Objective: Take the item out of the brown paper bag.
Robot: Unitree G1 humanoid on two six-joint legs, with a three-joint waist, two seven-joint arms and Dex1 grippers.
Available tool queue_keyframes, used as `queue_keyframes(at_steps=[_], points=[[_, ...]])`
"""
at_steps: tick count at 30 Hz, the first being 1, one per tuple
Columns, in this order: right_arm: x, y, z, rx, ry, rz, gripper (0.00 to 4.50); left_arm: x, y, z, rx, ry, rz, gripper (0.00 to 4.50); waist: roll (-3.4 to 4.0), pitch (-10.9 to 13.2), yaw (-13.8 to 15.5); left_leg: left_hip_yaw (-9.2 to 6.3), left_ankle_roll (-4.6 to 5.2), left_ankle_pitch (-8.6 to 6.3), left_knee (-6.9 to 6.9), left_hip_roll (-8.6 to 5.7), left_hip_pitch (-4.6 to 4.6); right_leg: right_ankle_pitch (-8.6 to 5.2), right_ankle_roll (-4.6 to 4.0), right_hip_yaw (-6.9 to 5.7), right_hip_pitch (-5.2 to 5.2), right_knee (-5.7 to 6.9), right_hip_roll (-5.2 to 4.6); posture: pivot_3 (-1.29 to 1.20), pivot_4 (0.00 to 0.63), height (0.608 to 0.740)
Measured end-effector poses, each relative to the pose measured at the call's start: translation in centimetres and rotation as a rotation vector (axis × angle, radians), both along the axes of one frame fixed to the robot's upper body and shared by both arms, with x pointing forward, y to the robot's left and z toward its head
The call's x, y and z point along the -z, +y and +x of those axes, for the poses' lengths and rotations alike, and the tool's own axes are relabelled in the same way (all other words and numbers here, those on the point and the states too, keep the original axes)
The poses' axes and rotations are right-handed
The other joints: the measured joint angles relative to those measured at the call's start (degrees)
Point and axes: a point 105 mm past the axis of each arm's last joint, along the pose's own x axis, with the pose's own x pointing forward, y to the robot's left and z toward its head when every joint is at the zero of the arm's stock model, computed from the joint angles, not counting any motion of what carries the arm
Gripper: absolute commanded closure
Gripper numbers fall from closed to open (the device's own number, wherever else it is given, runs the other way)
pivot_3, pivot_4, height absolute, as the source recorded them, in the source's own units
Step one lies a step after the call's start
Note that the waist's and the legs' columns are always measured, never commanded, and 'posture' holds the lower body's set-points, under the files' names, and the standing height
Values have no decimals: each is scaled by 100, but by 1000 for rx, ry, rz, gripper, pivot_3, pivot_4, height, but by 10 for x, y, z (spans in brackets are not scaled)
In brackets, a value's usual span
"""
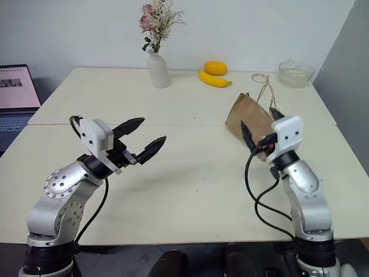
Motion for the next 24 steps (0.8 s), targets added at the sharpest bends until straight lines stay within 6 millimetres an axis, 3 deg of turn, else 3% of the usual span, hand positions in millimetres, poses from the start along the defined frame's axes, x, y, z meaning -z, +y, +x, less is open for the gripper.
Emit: queue_keyframes(at_steps=[4,9,14,20,24], points=[[-28,-8,17,71,14,-41,0,-2,-10,1,31,-12,6,248,0,0,2,-1,0,0,-2,0,-2,-1,-2,-3,1,-3,1,0,150,740],[-31,-23,48,149,153,-84,0,1,-14,1,43,-7,14,248,1,1,-7,5,1,0,-2,-1,-14,-1,-3,4,-10,-8,-1,0,150,740],[-46,-39,73,197,234,-96,0,1,-17,-1,63,-21,20,248,3,2,-5,8,2,0,-3,0,-21,-1,-4,-8,-11,-12,0,0,150,740],[-40,-43,90,173,332,-113,0,3,-20,-2,70,-31,32,248,3,2,-2,13,2,0,-5,0,-27,0,-4,-5,-13,-22,-1,0,150,740],[-38,-47,88,161,369,-125,0,9,-20,-3,68,-15,36,248,3,2,2,5,3,-1,-6,2,-34,1,-4,-7,-13,-33,-3,0,150,740]])
